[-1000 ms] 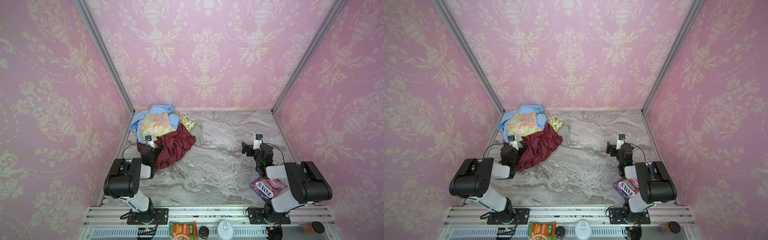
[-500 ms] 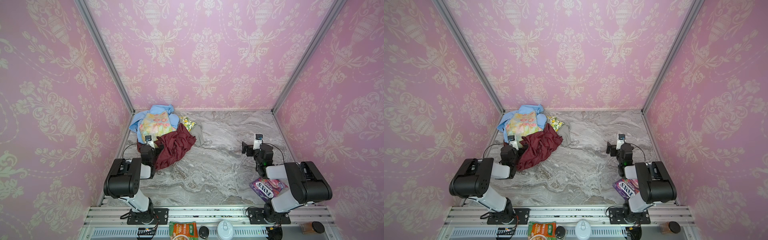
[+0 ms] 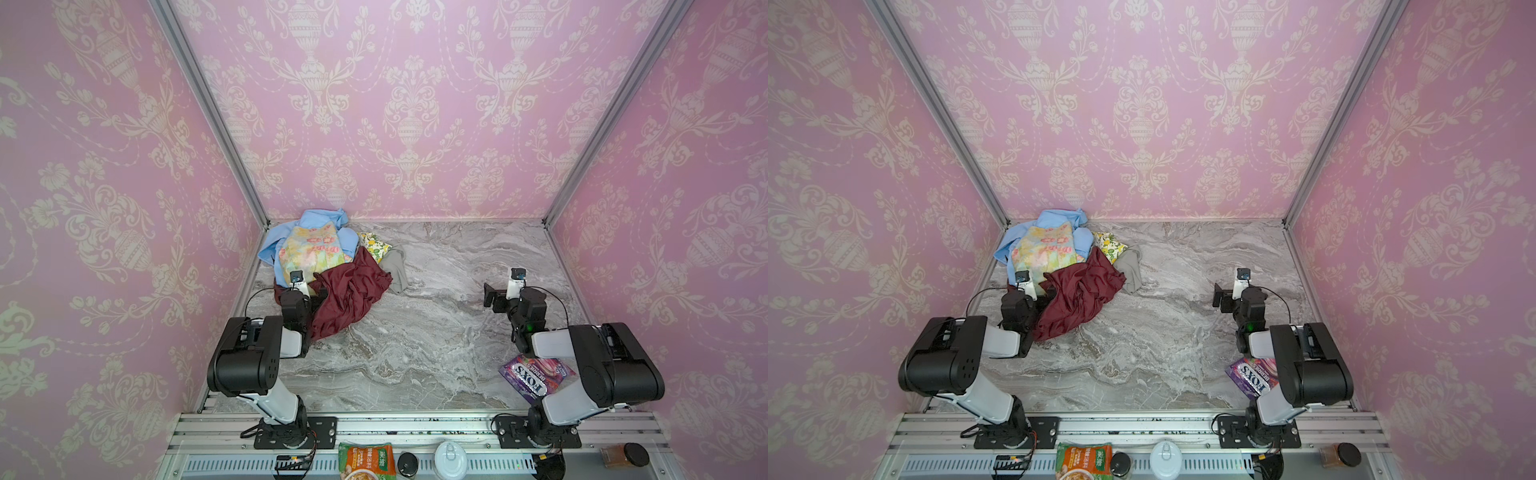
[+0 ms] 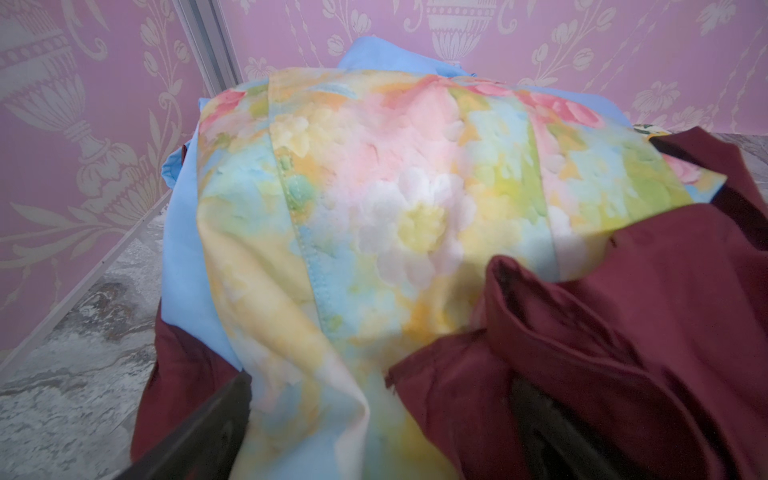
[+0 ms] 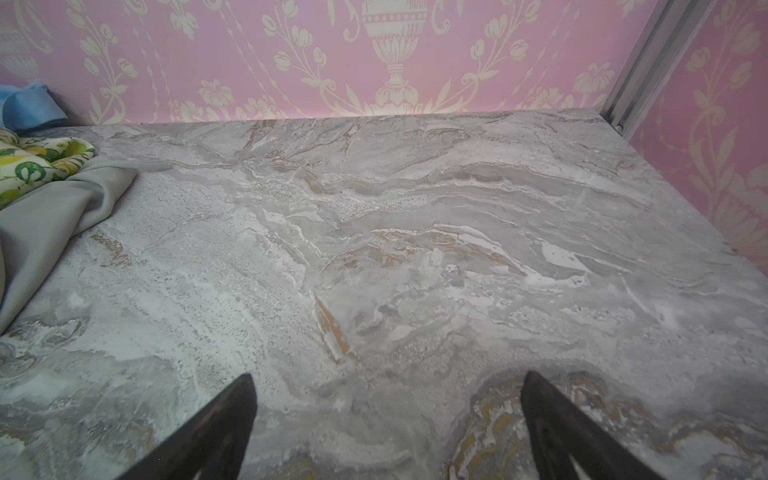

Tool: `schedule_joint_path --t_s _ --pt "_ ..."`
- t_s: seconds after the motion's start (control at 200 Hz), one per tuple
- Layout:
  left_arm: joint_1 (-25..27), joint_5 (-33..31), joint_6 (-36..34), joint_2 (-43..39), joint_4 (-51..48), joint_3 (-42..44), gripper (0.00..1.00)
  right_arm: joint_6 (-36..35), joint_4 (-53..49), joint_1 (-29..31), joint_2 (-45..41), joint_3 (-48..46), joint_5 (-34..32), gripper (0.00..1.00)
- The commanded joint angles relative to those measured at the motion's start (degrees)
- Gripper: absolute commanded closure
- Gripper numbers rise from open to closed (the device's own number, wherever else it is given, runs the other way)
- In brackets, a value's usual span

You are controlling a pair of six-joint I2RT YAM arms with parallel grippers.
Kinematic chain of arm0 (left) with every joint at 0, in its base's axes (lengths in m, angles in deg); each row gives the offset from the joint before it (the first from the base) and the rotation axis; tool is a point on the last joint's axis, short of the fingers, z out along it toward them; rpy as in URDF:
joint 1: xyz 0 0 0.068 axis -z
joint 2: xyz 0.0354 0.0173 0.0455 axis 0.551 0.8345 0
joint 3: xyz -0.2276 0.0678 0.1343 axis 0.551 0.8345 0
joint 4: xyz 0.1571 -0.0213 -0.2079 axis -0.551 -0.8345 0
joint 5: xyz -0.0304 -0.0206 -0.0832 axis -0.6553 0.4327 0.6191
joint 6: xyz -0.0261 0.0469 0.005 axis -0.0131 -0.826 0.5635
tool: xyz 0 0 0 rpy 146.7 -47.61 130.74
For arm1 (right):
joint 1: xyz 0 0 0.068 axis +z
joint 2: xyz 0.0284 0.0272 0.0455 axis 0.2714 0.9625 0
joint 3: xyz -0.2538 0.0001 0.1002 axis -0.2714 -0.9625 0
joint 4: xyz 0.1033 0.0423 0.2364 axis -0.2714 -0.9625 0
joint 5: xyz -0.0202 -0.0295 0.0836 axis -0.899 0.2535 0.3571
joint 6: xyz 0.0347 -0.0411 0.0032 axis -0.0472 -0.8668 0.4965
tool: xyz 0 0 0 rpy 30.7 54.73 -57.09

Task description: Pick out a specific cloth from the pile

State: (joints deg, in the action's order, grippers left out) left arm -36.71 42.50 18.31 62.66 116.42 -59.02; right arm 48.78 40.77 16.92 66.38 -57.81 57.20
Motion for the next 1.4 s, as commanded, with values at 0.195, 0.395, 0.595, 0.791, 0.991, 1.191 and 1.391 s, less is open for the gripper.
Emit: schedule_joint_path --t_s 0.195,0.395,0.595,0.791,0.991,1.191,1.391 --pt "0.01 -0.82 -1.0 0.35 0.27 0.03 0.01 -1.56 0.55 0.74 -0.29 0.34 -1.15 0.0" --pt "-0.01 -1.6 -0.66 -0.21 -0.81 -0.21 0.01 -2.12 1.41 1.25 -0.87 -0.48 -1.2 0.0" --pt "0.01 -3.03 -0.27 -5.04 -10.98 -3.6 0.01 -2.83 0.41 2.25 -4.54 -1.45 -3.15 0.0" --pt "0.02 -5.13 1.69 -11.45 -27.71 -7.82 0.01 -4.13 -6.73 4.22 -8.48 0.63 -6.73 0.0" --pt "0.02 -7.47 3.71 -16.86 -42.17 -13.16 0.01 -6.86 -9.29 7.45 -14.05 0.0 -10.67 0.0" --pt "0.02 -7.55 5.64 -20.37 -54.53 -18.7 0.01 -6.61 -10.96 10.43 -21.29 -1.87 -10.93 0.0" --pt "-0.03 -4.47 6.94 -23.59 -65.16 -24.32 0.01 -6.85 -14.7 14.57 -25.98 -1.43 -11.84 0.0"
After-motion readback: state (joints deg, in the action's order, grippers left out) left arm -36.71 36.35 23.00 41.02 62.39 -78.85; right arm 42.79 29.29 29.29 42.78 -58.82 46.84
